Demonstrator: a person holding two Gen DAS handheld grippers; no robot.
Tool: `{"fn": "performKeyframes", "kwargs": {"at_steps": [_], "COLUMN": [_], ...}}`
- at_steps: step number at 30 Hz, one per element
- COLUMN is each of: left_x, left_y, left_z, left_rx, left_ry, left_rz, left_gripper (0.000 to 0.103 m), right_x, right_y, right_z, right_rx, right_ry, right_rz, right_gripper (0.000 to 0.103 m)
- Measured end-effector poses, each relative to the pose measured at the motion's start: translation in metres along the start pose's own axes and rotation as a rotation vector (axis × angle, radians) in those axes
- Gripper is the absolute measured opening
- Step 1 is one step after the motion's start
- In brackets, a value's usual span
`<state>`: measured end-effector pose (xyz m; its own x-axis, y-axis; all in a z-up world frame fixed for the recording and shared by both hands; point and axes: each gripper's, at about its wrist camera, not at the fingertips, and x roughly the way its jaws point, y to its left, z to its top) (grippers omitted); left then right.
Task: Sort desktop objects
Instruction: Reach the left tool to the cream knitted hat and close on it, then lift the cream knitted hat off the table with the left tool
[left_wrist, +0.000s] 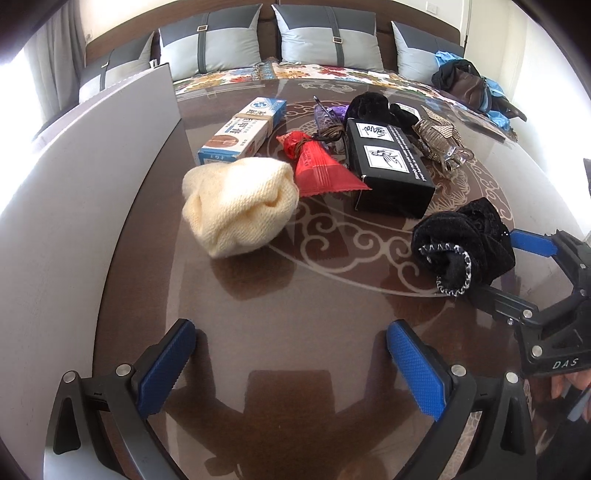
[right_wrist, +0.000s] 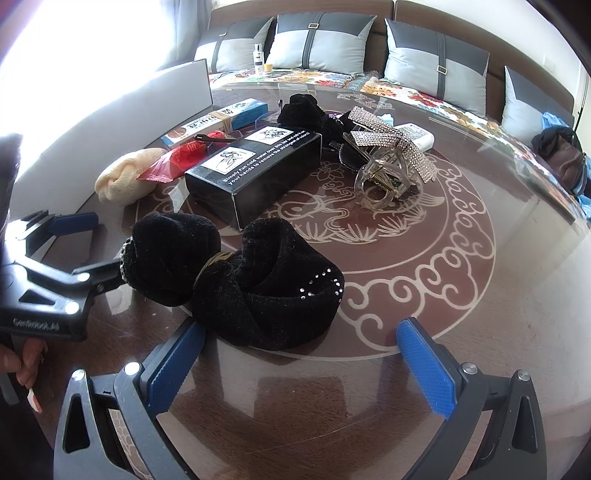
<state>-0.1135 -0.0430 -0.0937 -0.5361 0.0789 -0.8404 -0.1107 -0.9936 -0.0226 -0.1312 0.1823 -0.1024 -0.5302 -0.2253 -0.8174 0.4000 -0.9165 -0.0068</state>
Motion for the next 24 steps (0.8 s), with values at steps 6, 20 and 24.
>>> {"fn": "performKeyframes", "kwargs": {"at_steps": [6,20,24], "left_x": [-0.016,0.013,-0.004], "left_y": [0.041,0.022,-0.006], "left_z": [0.057,0.039,0.012], "left_rx": [-0.292,-0.095,0.006], "left_ry": [-0.103,-0.022,-0.035], "left_rz": [-0.039,-0.063,-0.070], "left_gripper": [0.103,0.048,0.056], "right_x": [0.000,0.001,0.001], "right_y": [0.000,0.000,-0.001], "right_z": [0.000,-0.001,-0.001], "right_rx": [0.000,0.000,0.004], "right_ry": [0.001,-0.001,-0.004], "right_rz": [-0.001,-0.002,0.004], "right_gripper": [0.103,0.103,0.103]}}
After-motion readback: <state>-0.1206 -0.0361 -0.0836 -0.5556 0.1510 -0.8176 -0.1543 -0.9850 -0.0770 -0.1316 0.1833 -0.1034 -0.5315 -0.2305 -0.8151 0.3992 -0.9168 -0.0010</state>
